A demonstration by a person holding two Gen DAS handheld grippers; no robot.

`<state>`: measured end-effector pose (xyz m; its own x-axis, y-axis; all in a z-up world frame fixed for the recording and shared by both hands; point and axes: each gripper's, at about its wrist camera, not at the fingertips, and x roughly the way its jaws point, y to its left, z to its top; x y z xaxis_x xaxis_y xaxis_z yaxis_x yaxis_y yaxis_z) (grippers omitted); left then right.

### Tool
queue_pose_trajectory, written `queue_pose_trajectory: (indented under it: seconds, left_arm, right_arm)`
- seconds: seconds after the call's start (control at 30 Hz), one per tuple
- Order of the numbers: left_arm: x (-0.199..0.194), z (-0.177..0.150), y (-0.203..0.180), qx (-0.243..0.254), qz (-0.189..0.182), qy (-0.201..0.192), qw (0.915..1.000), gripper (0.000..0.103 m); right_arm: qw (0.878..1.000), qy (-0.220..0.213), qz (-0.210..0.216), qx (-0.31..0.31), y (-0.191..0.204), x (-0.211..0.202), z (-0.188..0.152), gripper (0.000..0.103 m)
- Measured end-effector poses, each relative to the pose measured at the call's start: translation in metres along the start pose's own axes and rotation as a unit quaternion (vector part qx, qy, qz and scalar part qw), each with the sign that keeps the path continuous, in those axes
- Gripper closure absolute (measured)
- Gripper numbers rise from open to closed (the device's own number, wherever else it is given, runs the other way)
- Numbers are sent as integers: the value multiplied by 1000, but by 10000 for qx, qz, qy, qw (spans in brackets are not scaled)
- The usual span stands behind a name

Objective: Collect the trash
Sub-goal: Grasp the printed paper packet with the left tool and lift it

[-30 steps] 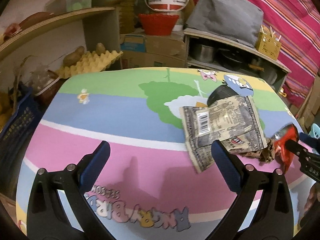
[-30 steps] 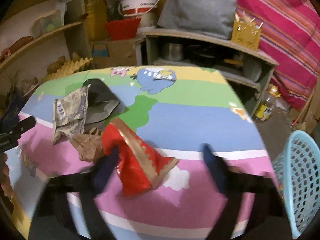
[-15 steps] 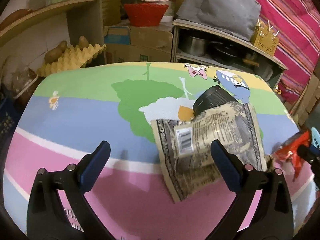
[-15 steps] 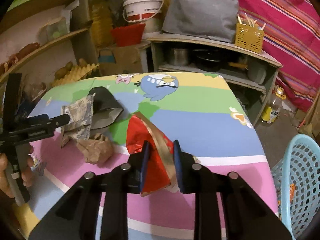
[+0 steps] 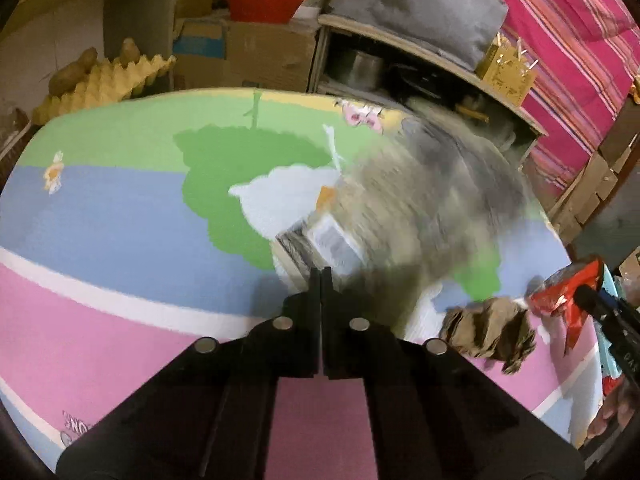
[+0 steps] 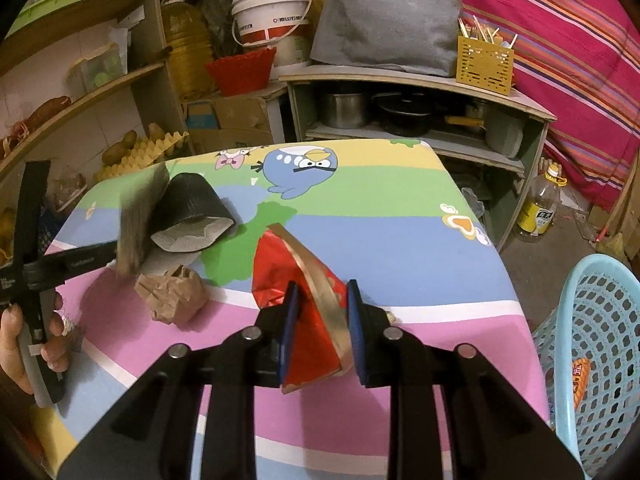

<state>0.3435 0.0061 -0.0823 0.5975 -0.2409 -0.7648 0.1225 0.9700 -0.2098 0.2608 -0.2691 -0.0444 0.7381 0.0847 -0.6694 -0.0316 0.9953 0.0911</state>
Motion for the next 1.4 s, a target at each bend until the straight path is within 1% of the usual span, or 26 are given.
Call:
queue_pose_trajectory:
  seconds: [0.07,0.2,0.27,0.33,0.37,0.4,0.43,0.47,0.5,0.53,0.6,0.63,0.67,0.73,0.77,0.83,0.93,1.0,1.03,1.07,1.13,1.17,1.2,1.23,1.3,1.4]
  left_arm:
    - [-1,-3,2,-23,146,-31,9999,103]
    - [-11,-3,8,-165,217,-127,9995,103]
    - [-20,-4,7,-84,307,-212,9993,103]
    - [-26,-7,4,35,373,-192,9991,103]
    - [-29,-10,1,93,451,-203,9987,101]
    - [-32,-12,0,141,505,-222,9984,96]
    - [-35,-14,-3,210,570,-240,9979,75]
    - [-38,-16,-6,271,654,-275,9971,49]
    - [-43,-17,-10,319,767,-363,9959,40]
    - [-46,-18,-13,362,798,-442,9952,34]
    - [-52,-15,-22,416,760,-512,9949,34]
    - [-54,-13,-25,397,725,-531,9952,30]
    - [-55,-10,-28,372,709,-563,9952,23]
    - [-56,-2,-41,391,716,-686,9943,16]
    - [-56,0,-46,418,721,-707,9940,16]
    - [-50,7,-60,517,719,-717,9935,16]
    - [-34,17,-75,610,832,-663,9924,16]
    - [-24,21,-79,593,874,-633,9924,19]
    - [-19,23,-80,595,886,-615,9924,28]
    - [-14,26,-81,601,886,-550,9927,41]
    - [-7,28,-79,546,758,-418,9947,57]
    - [-8,29,-78,466,642,-426,9959,62]
    - [-9,29,-78,430,641,-438,9961,68]
    - [-10,29,-78,427,676,-427,9959,79]
    - [-13,28,-75,388,673,-385,9962,87]
    - [-24,26,-69,340,759,-406,9957,92]
  right_arm:
    - [10000,-33,7,11,-1,-2,0,79]
    - [10000,-65,13,5,-3,-6,-1,79]
    - [10000,-72,17,7,-5,-8,-1,79]
    - [10000,-73,11,12,-4,-8,-1,79]
    - [10000,-79,11,28,-6,-9,-1,79]
    - [10000,-80,18,36,-6,-10,-2,79]
    - [10000,-82,21,48,-7,-11,-2,79]
    - [9999,-85,23,59,-9,-12,-3,79]
    - [9999,-85,30,71,-9,-13,-4,79]
    - [9999,-85,34,80,-9,-13,-3,79]
    - [9999,-88,37,80,-9,-13,-3,79]
    - [9999,-90,37,80,-10,-13,-3,79]
    - [9999,-94,44,85,-10,-14,-3,79]
    - [9999,-98,31,96,-9,-14,-3,79]
    - [9999,-96,33,105,-11,-14,-3,79]
    - [9999,-87,21,131,-13,-14,-3,79]
    - [9998,-60,14,190,-17,-13,-4,79]
    - [9997,-45,22,219,-20,-13,-4,79]
    - [9997,-44,24,231,-20,-13,-4,79]
    - [9997,-39,31,233,-20,-13,-4,79]
    - [9998,-24,35,200,-19,-13,-4,79]
    - [9998,-20,39,172,-18,-12,-3,79]
    - [9999,-24,42,158,-18,-13,-4,79]
    - [9999,-26,46,156,-18,-13,-3,79]
    - [9998,-37,85,161,-19,-14,-4,79]
    - [9997,-76,142,164,-18,-16,-4,79]
